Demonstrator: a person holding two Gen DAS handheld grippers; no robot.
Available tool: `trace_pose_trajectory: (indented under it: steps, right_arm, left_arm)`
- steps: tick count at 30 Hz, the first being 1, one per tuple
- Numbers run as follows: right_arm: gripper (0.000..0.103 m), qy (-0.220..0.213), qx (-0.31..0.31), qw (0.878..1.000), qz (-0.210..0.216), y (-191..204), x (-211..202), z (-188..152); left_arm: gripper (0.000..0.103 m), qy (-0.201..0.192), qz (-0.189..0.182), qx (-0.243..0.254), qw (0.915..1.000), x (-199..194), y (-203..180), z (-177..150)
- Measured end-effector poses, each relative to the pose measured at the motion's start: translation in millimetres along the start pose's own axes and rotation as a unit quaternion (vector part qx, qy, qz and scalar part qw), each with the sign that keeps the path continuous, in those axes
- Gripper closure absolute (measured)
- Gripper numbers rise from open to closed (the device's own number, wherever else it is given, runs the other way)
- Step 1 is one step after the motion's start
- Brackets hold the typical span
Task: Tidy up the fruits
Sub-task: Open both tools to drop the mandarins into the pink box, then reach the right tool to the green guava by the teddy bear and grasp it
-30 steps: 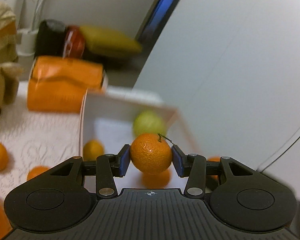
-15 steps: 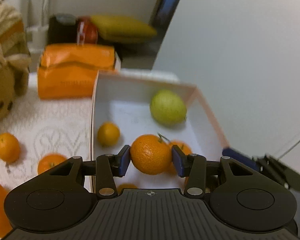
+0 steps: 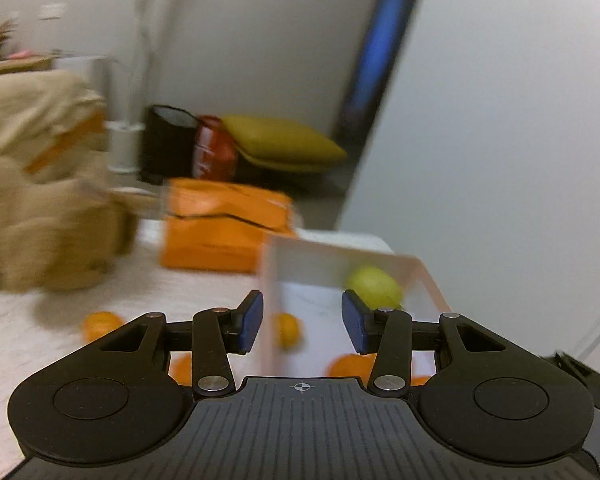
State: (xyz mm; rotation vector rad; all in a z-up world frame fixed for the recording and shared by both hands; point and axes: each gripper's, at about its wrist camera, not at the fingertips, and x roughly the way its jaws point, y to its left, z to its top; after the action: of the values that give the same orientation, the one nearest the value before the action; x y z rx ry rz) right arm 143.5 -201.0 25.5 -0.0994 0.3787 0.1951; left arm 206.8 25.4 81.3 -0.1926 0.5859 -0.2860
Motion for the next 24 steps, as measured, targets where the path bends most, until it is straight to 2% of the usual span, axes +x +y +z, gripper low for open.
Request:
trace_pose_trajectory:
  steps: [5, 9, 11, 15, 18, 21, 24]
  right_arm:
    - [0.04, 0.009, 0.005, 1.0, 0.024, 13, 3, 11]
    - [0.035, 0.002, -0.013, 0.998, 0.059, 39, 3, 25]
    - [0.035, 0.006, -0.04, 0.996, 0.076, 62, 8, 33]
    - [0.036, 0.032, -0.104, 0.989, 0.102, 118, 23, 58]
    - [0.036, 0.069, -0.109, 0.978, 0.162, 153, 38, 86]
    - [0.036, 0.134, -0.092, 0.956, 0.244, 195, 66, 116]
    - [0.036, 0.178, -0.104, 0.938, 0.278, 244, 96, 133]
  left_arm:
    - [0.055, -0.064, 0.069, -0.066, 0.9934, -57, 66, -12]
    - [0.055, -0.07, 0.133, -0.103, 0.9833, -97, 122, -32]
    - [0.055, -0.063, 0.147, -0.108, 0.9812, -112, 141, -43]
    - [0.055, -0.051, 0.15, -0.103, 0.9819, -129, 169, -63]
    - [0.055, -0.048, 0.137, -0.106, 0.9837, -137, 193, -75]
    - [0.055, -0.038, 0.121, -0.128, 0.9836, -139, 211, -80]
    - [0.055, -0.032, 0.131, -0.144, 0.9804, -152, 225, -81]
